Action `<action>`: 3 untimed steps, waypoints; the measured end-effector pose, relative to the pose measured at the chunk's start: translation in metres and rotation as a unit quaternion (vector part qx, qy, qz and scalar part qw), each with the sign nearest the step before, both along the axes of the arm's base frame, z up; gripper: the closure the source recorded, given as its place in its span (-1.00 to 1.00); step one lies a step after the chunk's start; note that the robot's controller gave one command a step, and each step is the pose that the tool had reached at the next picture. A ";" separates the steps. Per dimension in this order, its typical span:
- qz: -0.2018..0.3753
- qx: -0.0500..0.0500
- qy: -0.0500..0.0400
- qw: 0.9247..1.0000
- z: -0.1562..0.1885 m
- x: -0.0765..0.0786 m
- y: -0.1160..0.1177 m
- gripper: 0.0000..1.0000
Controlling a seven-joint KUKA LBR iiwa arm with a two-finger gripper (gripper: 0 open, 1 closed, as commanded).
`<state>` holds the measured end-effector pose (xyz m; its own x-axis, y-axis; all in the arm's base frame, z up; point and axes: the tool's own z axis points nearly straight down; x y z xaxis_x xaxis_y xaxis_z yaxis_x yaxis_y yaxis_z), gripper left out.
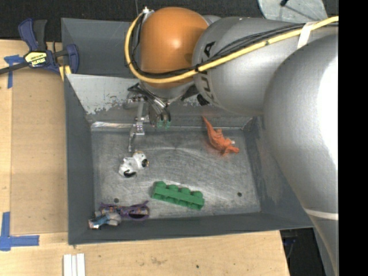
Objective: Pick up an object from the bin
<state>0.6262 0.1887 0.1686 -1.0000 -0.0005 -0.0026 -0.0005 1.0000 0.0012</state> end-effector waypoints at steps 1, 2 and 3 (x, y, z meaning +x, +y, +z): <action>0.054 0.000 -0.004 0.999 -0.031 -0.013 -0.001 -1.00; 0.101 0.000 0.002 0.995 -0.067 -0.023 -0.001 -1.00; 0.211 -0.001 0.000 0.978 -0.058 -0.029 -0.015 -1.00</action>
Offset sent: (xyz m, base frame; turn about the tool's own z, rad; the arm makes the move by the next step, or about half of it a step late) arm -0.0307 -0.0019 -0.0173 -0.2813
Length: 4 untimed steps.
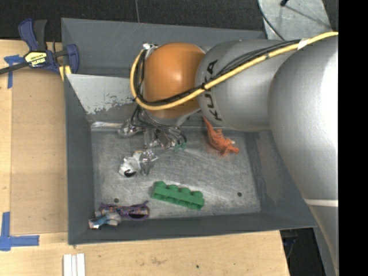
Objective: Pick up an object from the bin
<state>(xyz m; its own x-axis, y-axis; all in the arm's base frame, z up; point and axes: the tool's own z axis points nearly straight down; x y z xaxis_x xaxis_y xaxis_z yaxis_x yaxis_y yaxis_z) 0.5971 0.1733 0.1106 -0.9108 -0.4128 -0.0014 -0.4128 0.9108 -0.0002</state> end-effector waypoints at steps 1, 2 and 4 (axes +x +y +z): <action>-0.036 0.001 -0.002 0.999 -0.030 -0.005 -0.006 -1.00; 0.122 0.002 -0.010 0.992 -0.036 -0.006 -0.001 1.00; 0.122 0.001 -0.004 0.993 -0.033 -0.009 -0.002 1.00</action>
Offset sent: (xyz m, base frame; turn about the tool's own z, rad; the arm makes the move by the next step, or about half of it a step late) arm -0.0121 -0.0022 -0.0406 -0.2467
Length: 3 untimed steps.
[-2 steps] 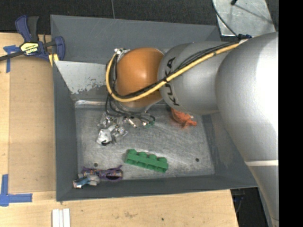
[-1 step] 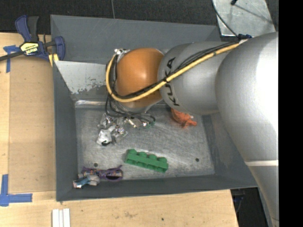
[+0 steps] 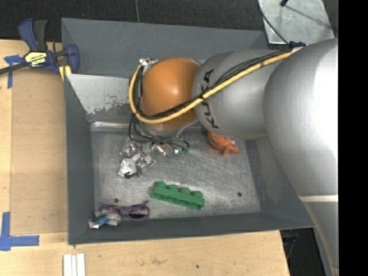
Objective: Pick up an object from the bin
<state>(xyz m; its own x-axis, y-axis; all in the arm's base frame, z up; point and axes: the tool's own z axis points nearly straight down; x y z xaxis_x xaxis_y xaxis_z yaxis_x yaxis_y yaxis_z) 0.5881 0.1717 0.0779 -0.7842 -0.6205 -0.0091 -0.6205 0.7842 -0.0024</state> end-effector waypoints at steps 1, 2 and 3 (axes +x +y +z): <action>0.000 -0.002 0.005 1.000 0.015 -0.002 -0.001 1.00; -0.001 -0.001 0.003 1.000 0.033 0.000 0.000 1.00; -0.001 -0.001 0.000 1.000 0.041 0.001 0.000 1.00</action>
Offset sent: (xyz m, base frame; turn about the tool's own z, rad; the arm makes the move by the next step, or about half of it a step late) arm 0.0002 -0.0001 0.0373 0.0000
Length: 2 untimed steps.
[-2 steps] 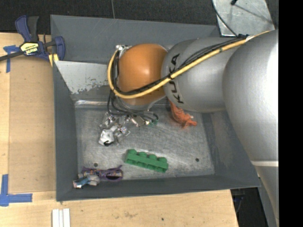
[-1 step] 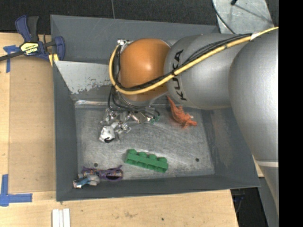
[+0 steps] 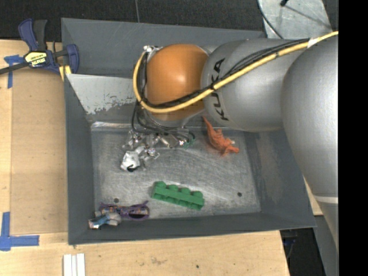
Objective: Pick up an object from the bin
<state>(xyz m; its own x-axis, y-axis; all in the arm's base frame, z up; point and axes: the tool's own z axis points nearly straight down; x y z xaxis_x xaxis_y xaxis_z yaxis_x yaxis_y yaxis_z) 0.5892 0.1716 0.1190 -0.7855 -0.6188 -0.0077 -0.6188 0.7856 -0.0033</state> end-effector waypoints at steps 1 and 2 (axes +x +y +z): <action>-0.001 0.000 0.000 1.000 0.003 0.000 0.000 1.00; -0.001 0.000 0.001 1.000 0.005 0.000 0.000 1.00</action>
Offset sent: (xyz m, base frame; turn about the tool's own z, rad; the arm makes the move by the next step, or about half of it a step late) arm 0.0000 0.0000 0.0028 0.0000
